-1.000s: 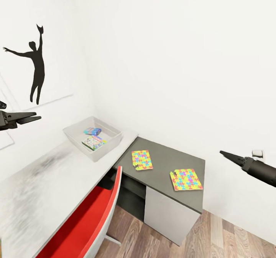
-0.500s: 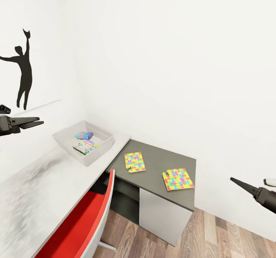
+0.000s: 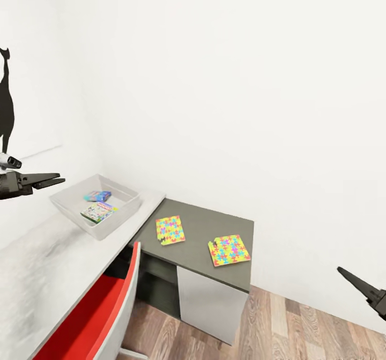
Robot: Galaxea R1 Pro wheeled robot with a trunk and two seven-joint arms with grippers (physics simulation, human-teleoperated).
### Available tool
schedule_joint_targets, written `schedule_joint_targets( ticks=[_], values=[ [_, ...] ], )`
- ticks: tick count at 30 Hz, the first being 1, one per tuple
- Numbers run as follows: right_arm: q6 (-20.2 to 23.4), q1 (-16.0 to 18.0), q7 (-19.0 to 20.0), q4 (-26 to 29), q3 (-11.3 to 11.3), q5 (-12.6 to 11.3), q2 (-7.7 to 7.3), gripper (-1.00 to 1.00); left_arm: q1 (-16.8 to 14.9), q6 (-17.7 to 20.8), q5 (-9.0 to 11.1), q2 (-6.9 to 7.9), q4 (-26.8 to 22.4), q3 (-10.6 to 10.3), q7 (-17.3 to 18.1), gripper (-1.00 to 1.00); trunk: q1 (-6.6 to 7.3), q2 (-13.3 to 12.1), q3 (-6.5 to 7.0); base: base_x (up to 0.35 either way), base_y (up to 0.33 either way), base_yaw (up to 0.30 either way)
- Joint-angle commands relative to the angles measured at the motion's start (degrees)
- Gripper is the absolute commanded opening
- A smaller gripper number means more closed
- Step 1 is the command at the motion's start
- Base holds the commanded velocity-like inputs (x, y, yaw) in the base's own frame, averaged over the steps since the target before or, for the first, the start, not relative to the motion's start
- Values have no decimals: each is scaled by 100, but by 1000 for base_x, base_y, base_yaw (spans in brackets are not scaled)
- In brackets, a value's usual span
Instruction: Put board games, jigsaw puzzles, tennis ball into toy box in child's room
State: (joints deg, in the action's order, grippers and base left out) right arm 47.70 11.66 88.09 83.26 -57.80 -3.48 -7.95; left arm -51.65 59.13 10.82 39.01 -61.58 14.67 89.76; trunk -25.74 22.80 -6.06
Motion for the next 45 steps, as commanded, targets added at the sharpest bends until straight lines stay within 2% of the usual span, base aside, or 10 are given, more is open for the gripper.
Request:
schedule_joint_targets(
  ticks=[1,6,10,16,20,25,39,45],
  values=[
    [46,-12,36,-1,-52,-4,38,100,21,61,-3,2,-2,-1,24,100,-4,12,-4,0,-91,-170],
    [-51,-188,72,-2,-193,-19,154,100,174,66,4,2,-18,0,24,100,-4,12,32,0,-49,-163],
    [-358,-406,87,-2,-243,-92,195,100,279,65,115,1,-26,-1,24,100,-4,12,50,0,-16,-107],
    [-596,-579,86,-11,-259,-382,212,100,318,58,270,-5,-29,-10,24,100,-4,12,59,0,-104,-37],
    [-651,-640,86,-16,-270,-680,222,100,332,56,312,-7,-33,-14,24,100,-4,12,60,0,-202,-11],
    [-653,-708,85,-7,-274,-885,237,100,348,55,328,-40,-34,-16,24,100,-4,12,61,0,-86,-3],
    [-649,-767,77,-5,-228,-955,242,100,706,62,364,-138,-24,-13,24,100,-4,12,61,0,-11,0],
    [-612,-767,77,0,-211,-910,237,100,867,41,406,-311,26,-9,24,100,-4,12,61,0,0,0]
  ],
)
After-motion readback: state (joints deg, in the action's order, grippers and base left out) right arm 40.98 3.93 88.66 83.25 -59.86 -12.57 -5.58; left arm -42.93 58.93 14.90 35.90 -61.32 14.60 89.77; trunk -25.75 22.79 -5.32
